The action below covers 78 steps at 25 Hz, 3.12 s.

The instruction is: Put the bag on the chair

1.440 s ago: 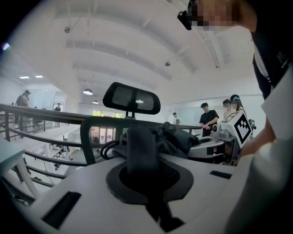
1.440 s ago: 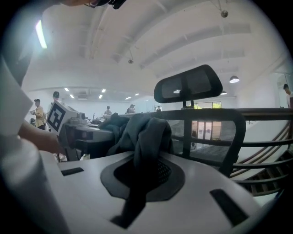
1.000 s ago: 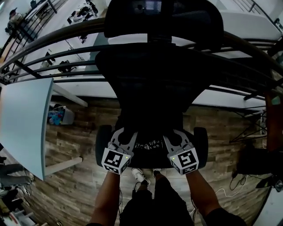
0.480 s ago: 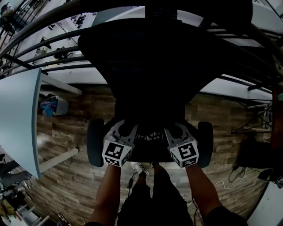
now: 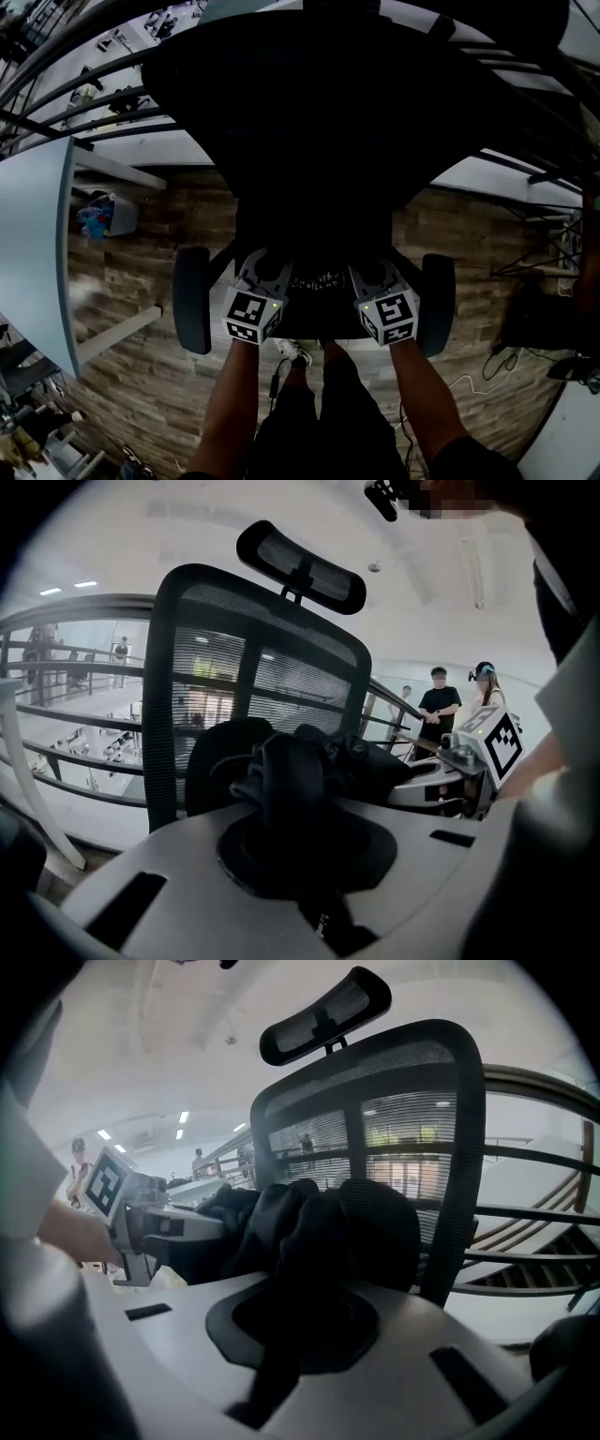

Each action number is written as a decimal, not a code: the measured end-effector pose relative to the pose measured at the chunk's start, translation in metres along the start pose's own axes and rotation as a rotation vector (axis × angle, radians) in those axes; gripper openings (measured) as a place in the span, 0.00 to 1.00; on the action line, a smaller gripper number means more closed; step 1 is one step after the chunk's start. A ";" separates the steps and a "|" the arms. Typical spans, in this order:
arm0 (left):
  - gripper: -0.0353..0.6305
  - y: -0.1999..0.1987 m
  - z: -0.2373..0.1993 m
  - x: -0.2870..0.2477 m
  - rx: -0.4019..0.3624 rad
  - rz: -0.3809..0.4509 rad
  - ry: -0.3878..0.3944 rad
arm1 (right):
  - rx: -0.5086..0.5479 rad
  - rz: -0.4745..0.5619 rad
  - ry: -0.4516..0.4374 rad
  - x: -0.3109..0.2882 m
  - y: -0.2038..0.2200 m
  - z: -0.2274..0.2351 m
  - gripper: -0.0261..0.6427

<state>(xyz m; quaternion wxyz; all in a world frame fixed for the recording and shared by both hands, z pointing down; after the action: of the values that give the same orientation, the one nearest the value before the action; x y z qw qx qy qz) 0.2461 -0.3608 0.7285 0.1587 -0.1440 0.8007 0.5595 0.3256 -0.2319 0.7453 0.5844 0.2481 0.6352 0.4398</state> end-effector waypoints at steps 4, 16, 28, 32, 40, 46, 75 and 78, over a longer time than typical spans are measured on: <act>0.10 0.001 -0.006 -0.007 0.002 -0.012 -0.006 | 0.001 0.010 -0.001 -0.009 0.002 0.004 0.08; 0.11 0.013 -0.012 -0.014 0.013 -0.022 -0.048 | 0.029 -0.019 -0.014 -0.018 0.015 0.005 0.08; 0.27 0.018 -0.020 -0.005 0.013 -0.082 -0.110 | 0.064 -0.052 0.063 -0.018 0.018 0.007 0.15; 0.32 0.022 -0.017 0.003 0.011 -0.104 -0.100 | 0.070 -0.067 0.081 -0.012 0.019 0.008 0.22; 0.43 0.016 -0.015 0.034 -0.004 -0.092 -0.118 | 0.072 -0.076 0.081 0.007 0.015 0.000 0.30; 0.43 0.000 -0.003 0.065 -0.026 -0.054 -0.128 | 0.059 -0.085 0.148 0.031 0.014 -0.003 0.35; 0.07 -0.128 0.092 0.177 -0.079 0.227 -0.077 | 0.222 0.278 0.181 0.161 -0.184 -0.069 0.06; 0.07 -0.137 0.105 0.184 -0.094 0.235 -0.051 | 0.238 0.322 0.186 0.174 -0.200 -0.077 0.06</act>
<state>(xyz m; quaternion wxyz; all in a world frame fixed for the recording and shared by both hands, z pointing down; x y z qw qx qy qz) 0.1449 -0.3174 0.5020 0.1055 -0.0419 0.7806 0.6146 0.2572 -0.2062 0.4783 0.4120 0.3718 0.6861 0.4704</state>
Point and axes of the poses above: the fingertips, and each gripper's own axes: x backward along the fingers, z to its right, y out of its underside, the point moved 3 cm from there along x, backward along the fingers, and after that the axes turned 5 degrees about x, right-handed, at the moved point
